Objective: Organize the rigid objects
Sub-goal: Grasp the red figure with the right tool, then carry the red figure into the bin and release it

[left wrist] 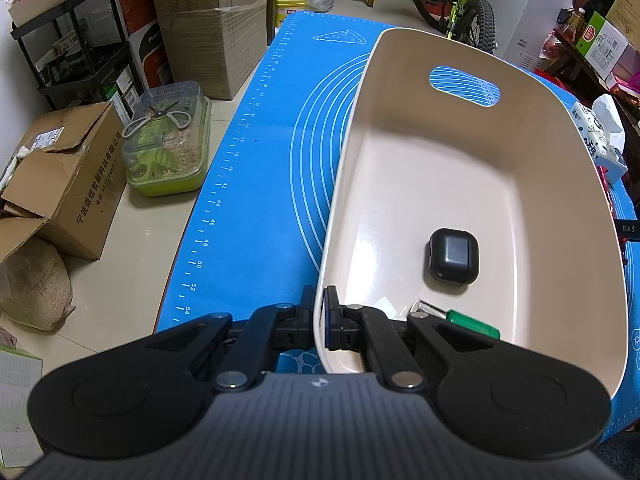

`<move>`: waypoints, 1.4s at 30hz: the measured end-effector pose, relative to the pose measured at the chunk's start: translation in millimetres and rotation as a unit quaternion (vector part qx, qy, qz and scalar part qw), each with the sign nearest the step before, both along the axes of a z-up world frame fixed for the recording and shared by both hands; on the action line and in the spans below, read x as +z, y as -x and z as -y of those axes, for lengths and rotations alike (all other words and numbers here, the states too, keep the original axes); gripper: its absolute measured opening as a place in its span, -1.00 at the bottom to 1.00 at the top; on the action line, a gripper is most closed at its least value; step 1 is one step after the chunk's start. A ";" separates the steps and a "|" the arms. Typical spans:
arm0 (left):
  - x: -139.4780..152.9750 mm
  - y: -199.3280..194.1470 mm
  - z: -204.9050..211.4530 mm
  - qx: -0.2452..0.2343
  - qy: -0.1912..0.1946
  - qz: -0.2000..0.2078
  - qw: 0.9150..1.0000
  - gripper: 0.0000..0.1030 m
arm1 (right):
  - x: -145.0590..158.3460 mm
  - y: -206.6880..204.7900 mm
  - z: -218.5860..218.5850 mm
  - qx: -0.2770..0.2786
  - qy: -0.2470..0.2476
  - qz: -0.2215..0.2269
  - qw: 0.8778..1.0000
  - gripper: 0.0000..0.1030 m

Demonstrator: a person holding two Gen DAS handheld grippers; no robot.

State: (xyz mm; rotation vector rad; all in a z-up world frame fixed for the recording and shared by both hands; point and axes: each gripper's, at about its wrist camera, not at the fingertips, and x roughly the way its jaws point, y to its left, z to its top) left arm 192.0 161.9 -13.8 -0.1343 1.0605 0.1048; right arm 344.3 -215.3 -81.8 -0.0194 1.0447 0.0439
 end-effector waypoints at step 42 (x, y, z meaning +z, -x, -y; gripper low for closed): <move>-0.3 -0.6 0.4 0.002 0.003 -0.001 1.000 -0.89 | 147.8 87.7 -129.5 0.116 -0.094 0.168 0.974 -0.34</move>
